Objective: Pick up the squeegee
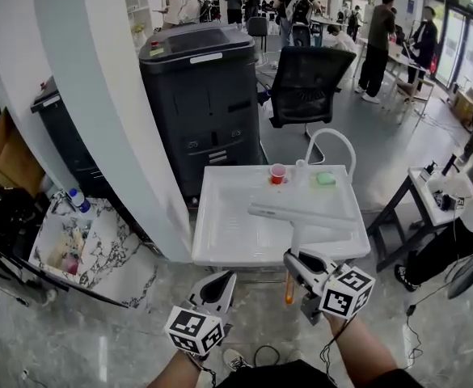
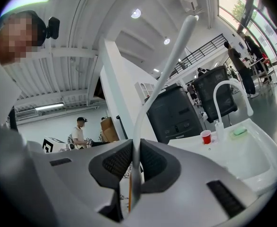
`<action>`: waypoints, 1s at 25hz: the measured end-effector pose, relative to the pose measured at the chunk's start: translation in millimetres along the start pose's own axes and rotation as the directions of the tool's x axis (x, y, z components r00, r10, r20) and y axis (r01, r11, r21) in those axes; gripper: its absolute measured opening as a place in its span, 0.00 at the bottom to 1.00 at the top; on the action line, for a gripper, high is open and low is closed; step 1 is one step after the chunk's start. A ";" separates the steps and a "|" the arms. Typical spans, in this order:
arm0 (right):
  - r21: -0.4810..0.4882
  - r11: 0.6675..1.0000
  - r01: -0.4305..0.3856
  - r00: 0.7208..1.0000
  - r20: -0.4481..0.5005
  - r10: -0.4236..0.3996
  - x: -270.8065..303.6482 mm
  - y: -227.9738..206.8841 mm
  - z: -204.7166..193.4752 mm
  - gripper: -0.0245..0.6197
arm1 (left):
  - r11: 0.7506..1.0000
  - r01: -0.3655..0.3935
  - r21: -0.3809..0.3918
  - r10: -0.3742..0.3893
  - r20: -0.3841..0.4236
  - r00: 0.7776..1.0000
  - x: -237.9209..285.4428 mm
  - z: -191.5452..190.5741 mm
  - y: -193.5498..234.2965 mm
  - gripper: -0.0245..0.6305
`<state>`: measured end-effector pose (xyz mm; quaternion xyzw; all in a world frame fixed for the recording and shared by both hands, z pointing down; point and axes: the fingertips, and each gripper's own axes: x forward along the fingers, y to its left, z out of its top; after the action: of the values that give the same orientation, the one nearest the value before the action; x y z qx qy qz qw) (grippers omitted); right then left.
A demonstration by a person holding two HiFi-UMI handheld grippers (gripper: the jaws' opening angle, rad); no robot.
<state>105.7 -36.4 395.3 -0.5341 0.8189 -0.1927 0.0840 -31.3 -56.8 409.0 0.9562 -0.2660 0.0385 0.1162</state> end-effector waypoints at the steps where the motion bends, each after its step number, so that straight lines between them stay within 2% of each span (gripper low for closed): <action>1: -0.004 1.000 -0.009 1.000 -0.002 0.009 -5.3 -2.8 1.0 0.12 | 1.000 -0.008 0.001 0.008 -0.001 1.000 3.1 -0.9 -6.8 0.06; 14: 0.004 0.992 -0.130 0.991 -0.034 0.130 -50.8 -27.2 2.3 0.12 | 0.993 -0.117 0.002 0.117 0.002 0.993 22.5 -15.0 -74.3 0.06; 25: -0.012 0.985 -0.171 0.985 -0.033 0.171 -87.6 -20.7 4.9 0.12 | 0.989 -0.150 0.004 0.150 0.023 0.988 13.2 -20.0 -117.1 0.06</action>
<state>161.2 34.6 393.2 -0.4592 0.8644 -0.1874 0.0833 40.4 38.8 406.5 0.9341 -0.3385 0.0369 0.1073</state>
